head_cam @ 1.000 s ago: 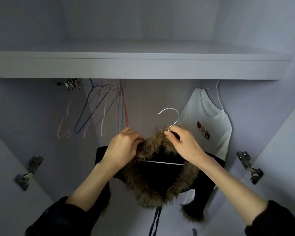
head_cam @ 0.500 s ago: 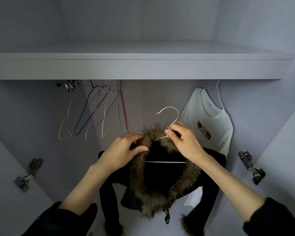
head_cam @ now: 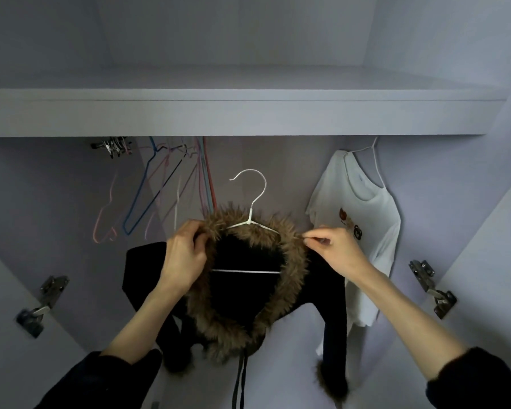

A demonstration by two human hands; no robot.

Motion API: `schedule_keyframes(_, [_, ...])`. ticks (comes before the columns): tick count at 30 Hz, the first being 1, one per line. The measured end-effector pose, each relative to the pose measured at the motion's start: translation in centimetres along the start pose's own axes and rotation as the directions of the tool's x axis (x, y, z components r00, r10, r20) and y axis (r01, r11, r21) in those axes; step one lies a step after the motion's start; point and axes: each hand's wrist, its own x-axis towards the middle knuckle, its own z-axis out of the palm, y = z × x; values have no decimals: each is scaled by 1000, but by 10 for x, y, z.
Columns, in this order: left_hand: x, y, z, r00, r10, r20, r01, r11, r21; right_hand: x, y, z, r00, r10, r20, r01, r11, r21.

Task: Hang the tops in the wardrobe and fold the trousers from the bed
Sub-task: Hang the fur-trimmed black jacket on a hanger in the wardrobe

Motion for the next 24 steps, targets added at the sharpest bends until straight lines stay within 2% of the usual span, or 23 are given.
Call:
schedule_keyframes(3, [-4,-3,0,1000,-19,8,20,999,-47,4,-1,8,1000,17,-10,-17,1000,2])
schedule_keyframes(6, [-8,-9,-1,998,-62,24,64,994,-90,7,-2,12,999,30,-32,-27,995,95])
schedule_keyframes(10, [-8,-10,-2,996,-79,44,83,993,-86,12,-5,16,997,75,-33,-71,992,107])
schedule_keyframes(13, [-9,-11,-2,996,-38,86,41,998,-37,17,-13,12,985,89,-146,-62,982,179])
schedule_keyframes(15, [-7,-11,-2,995,-20,96,25,999,-48,20,-19,7,969,33,-246,-8,995,102])
schedule_keyframes(16, [-7,-9,-1,996,-24,91,30,997,-67,21,-19,5,972,-10,-236,7,1000,-16])
schedule_keyframes(18, [-5,-8,0,996,-55,70,62,992,-108,22,-18,3,998,-19,-64,-1,955,-296])
schedule_keyframes(19, [-5,-8,1,996,-65,65,72,990,-120,21,-19,1,1000,2,-8,-5,935,-356])
schedule_keyframes(20, [-6,-8,2,996,-67,65,75,989,-126,19,-22,-1,1000,-18,-6,15,938,-345])
schedule_keyframes(22, [-7,-6,7,995,-65,70,73,988,-133,14,-35,-1,984,-167,-66,145,958,-249])
schedule_keyframes(24, [-6,-1,13,995,-68,70,77,987,-140,12,-49,7,963,-271,7,263,930,-256])
